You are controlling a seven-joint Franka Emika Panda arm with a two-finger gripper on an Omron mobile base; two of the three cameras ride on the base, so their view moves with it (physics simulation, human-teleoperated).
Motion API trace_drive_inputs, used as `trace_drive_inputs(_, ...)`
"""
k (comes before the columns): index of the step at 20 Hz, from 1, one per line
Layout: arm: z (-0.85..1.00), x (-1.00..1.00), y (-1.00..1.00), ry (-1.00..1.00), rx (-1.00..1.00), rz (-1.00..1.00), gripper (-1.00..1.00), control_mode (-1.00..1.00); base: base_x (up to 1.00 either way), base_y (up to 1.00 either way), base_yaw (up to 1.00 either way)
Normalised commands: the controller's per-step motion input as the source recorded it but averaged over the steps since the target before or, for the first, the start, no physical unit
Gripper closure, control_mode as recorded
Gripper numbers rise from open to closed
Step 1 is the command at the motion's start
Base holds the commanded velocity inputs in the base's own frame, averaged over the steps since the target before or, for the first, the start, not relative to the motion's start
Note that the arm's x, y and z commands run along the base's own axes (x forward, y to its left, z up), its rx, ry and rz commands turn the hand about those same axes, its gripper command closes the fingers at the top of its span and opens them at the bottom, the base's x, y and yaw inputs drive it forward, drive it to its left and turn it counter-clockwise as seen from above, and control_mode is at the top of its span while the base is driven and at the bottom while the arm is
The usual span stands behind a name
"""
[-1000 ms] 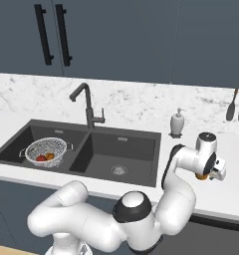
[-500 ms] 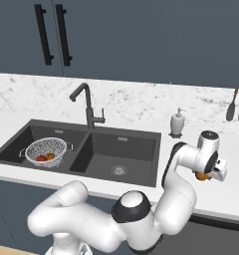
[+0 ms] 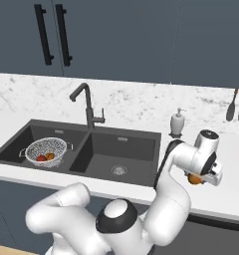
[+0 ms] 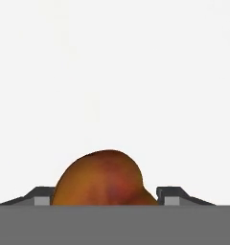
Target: Put the colander in the sink, put the peach, peach, apple in the colander, and turn on the sink faucet and pour water over the colander.
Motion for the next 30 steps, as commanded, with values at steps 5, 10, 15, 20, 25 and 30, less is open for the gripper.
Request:
trace_drive_inputs(5,0.18,-0.45,0.81,-0.01,-0.04,0.18,1.00,-1.00,0.00,0.00,0.00)
trace_drive_inputs(10,0.15,-0.22,0.86,-0.05,-0.14,0.10,1.00,-1.00,0.00,0.00,0.00)
trace_drive_inputs(15,0.18,-0.15,0.84,-0.06,-0.14,0.05,1.00,-1.00,0.00,0.00,0.00)
trace_drive_inputs(20,0.13,-0.14,0.91,-0.04,-0.17,0.04,1.00,-1.00,0.00,0.00,0.00)
trace_drive_inputs(25,0.06,-0.06,0.98,-0.02,-0.20,0.05,1.00,-1.00,0.00,0.00,0.00)
trace_drive_inputs(30,0.07,-0.03,1.00,-0.01,-0.20,0.04,1.00,-1.00,0.00,0.00,0.00)
